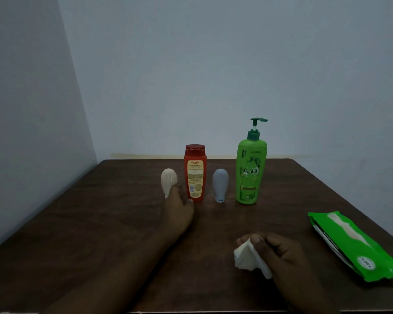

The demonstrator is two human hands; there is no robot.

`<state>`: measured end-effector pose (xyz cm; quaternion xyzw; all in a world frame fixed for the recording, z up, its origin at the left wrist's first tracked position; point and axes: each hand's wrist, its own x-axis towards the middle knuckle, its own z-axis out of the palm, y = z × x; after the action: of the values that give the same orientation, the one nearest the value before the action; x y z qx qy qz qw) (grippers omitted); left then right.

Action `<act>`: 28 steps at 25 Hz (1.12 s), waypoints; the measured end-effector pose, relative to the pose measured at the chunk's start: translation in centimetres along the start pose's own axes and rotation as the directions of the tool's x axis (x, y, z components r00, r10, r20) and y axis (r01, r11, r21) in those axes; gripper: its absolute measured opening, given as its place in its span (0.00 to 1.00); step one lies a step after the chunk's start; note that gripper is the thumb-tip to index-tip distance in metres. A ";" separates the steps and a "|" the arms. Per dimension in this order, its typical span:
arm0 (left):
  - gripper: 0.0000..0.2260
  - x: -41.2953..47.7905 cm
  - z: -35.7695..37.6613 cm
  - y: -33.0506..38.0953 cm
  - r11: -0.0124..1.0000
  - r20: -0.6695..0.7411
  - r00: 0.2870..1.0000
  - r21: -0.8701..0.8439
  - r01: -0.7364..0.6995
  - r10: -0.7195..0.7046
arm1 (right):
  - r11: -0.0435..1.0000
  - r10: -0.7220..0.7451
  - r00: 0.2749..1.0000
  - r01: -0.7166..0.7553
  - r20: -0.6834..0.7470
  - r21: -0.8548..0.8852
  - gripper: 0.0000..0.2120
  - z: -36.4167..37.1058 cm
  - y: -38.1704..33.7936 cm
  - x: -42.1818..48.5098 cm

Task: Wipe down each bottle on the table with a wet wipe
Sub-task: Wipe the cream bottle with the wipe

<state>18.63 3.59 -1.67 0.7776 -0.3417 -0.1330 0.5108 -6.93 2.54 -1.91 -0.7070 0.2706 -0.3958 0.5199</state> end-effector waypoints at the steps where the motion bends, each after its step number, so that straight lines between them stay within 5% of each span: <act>1: 0.17 -0.3 -0.3 -0.5 1.000 -0.041 0.999 -0.007 0.019 -0.019 | 0.998 0.036 0.998 -0.034 -0.050 0.044 0.12 0.0 0.1 0.1; 3: 0.11 -0.8 -1.3 -1.0 0.999 -0.116 0.992 0.027 0.041 -0.038 | 0.987 0.119 0.978 -0.097 -0.172 0.130 0.11 -0.2 0.4 0.4; 7: 0.30 0.6 -3.3 -1.8 0.889 -0.269 0.961 0.421 0.180 -0.067 | 0.947 0.199 0.967 -0.148 -0.159 0.284 0.08 -0.3 0.4 0.4; 12: 0.44 3.0 -2.8 -1.5 0.911 -0.239 0.959 0.343 0.228 -0.150 | 0.982 0.107 0.982 -0.079 -0.158 0.173 0.10 0.0 0.5 0.4; 16: 0.44 4.5 -2.6 -2.0 0.930 -0.236 0.961 0.299 0.213 -0.144 | 0.976 0.127 0.987 -0.107 -0.098 0.190 0.12 -0.2 1.0 0.5; 21: 0.45 1.0 -5.0 -1.7 0.984 -0.112 0.984 0.096 0.150 -0.140 | 0.980 0.105 0.990 -0.087 -0.090 0.181 0.13 -0.1 0.4 0.2; 28: 0.46 -11.8 -7.6 2.0 0.964 0.188 0.982 0.261 -0.057 0.007 | 0.997 -0.046 0.988 0.053 -0.145 0.050 0.14 0.2 -0.7 -0.7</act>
<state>13.45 16.26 1.77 0.8176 -0.4150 -0.1495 0.3700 -7.19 3.43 -1.48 -0.6689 0.2792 -0.4656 0.5077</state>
